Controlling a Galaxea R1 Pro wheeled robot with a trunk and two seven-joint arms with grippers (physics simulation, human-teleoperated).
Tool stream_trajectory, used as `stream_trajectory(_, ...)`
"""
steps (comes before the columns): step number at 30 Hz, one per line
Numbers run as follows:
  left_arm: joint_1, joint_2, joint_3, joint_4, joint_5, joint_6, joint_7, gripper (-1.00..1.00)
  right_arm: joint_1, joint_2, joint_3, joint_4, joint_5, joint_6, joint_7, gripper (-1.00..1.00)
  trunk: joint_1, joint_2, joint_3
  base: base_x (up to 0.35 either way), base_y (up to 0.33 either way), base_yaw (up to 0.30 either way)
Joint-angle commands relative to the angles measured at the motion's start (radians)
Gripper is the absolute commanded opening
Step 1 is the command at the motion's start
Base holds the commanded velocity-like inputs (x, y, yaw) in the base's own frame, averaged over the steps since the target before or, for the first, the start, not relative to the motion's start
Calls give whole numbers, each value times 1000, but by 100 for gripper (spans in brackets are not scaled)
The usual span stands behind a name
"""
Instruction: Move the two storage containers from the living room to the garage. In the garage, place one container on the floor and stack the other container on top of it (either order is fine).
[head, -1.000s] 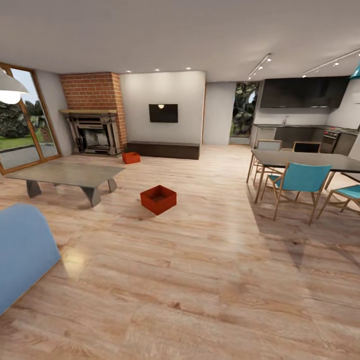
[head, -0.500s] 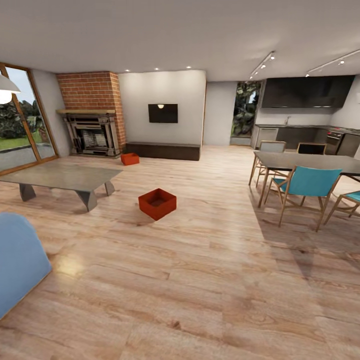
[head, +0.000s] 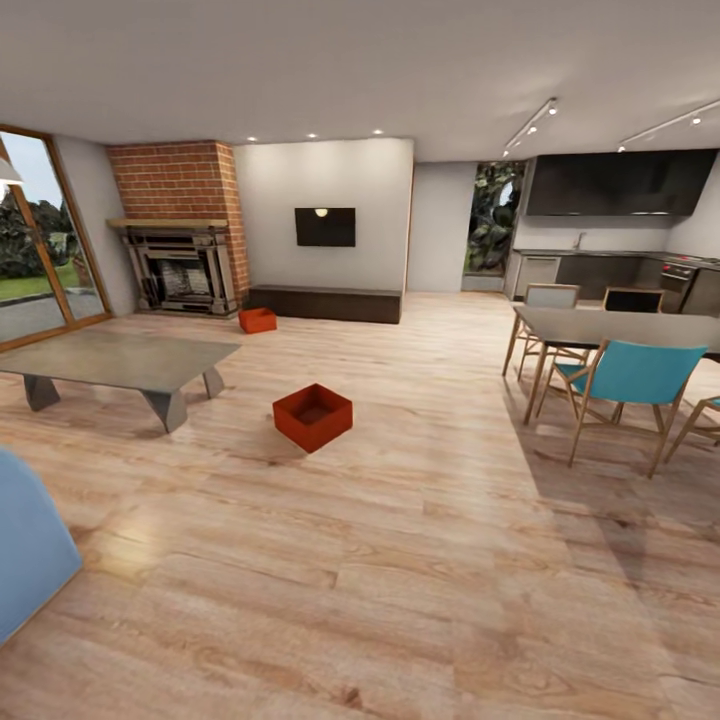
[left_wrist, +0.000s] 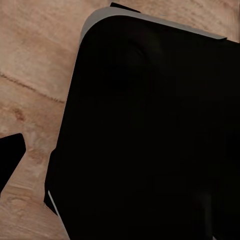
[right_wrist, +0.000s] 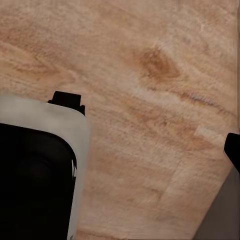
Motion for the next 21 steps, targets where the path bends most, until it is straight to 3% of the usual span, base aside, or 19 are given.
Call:
stream_trajectory(1,0,0,2,0,3,-2,1,100,-1,0,8,3,-6,-6,-2,100,1,0,-1,325,0,0)
stream_trajectory(21,0,-2,2,0,3,-1,2,100,-1,0,8,3,-6,-5,-2,100,1,0,-1,325,0,0)
